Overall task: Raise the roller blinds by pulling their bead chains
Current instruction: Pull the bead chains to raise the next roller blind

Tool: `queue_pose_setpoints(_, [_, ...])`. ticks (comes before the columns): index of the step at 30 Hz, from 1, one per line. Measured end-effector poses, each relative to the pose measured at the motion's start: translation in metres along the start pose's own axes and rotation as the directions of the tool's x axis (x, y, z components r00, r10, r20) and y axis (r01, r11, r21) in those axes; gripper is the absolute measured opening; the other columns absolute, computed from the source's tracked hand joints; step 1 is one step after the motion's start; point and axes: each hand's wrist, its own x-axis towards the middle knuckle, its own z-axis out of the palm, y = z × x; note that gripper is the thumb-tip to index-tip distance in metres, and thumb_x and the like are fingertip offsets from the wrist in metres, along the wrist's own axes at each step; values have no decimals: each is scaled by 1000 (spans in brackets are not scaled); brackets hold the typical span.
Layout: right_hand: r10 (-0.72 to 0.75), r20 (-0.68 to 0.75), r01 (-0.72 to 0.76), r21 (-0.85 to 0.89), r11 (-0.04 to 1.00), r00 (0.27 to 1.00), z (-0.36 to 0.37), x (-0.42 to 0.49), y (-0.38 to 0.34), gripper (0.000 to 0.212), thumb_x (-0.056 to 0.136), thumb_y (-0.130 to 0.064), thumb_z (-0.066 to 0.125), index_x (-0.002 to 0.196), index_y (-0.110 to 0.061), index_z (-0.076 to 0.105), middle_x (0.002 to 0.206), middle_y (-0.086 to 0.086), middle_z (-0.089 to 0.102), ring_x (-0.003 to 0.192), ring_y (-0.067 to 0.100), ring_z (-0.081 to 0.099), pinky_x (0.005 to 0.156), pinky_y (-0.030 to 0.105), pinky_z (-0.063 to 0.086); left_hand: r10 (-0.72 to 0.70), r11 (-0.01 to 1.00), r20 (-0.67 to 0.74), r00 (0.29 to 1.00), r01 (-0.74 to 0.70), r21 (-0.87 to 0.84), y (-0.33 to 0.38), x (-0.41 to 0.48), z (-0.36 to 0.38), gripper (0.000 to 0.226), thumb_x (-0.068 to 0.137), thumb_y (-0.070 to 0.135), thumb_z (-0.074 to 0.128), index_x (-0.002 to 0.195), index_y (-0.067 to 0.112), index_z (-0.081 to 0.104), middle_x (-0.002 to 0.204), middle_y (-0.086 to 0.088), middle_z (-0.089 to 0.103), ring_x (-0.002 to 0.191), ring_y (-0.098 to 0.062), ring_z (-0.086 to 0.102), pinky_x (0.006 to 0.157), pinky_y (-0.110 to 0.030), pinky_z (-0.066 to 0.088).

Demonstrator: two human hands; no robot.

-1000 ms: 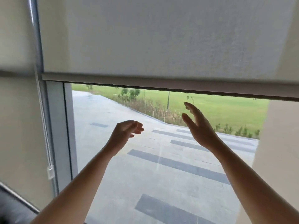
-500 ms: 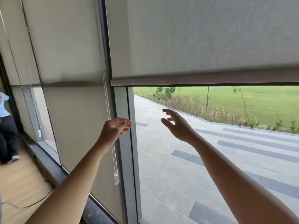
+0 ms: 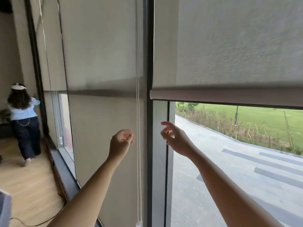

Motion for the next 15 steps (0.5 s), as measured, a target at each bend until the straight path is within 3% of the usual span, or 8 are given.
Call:
queue_pose_setpoints(2, [-27,16,27,-5,1000,1000,15,30,2,40,98,-30,49,137,-24,45,120,4,64,94,13,62,80,32,58,29,1000,-24,999,-29,9,-7,34,5,15,92,14,59,103,24,62,100,-8,70,88,-24,67,79,-39,51])
queue_pose_setpoints(5, [-49,-23,49,5,999,999,31,70,-2,37,98,-27,49,135,-22,48,111,-3,64,93,15,66,80,38,60,78,997,18,997,-78,-2,-18,76,15,21,93,22,60,114,21,57,105,-3,67,92,-21,64,82,-39,52])
queue_pose_setpoints(9, [-66,-84,69,29,997,994,46,95,-12,32,97,-24,51,129,-18,55,109,-1,68,82,7,67,62,23,59,170,977,91,981,-156,-147,-20,102,23,6,94,27,58,100,29,61,91,2,73,78,-16,71,64,-22,54])
queue_pose_setpoints(12, [-6,-138,21,108,994,990,57,108,-22,32,96,-22,55,126,-12,58,108,4,70,85,13,70,63,26,61,274,935,81,958,-246,-255,-26,115,25,10,93,22,60,88,29,65,70,8,72,60,-9,67,56,-18,54])
queue_pose_setpoints(15, [62,-248,-19,172,985,967,67,118,-36,31,91,-23,62,118,-9,64,93,-2,71,76,8,71,62,26,61,326,906,126,937,-271,-325,-34,122,24,14,94,16,59,84,21,66,62,6,67,53,-9,61,53,-17,52])
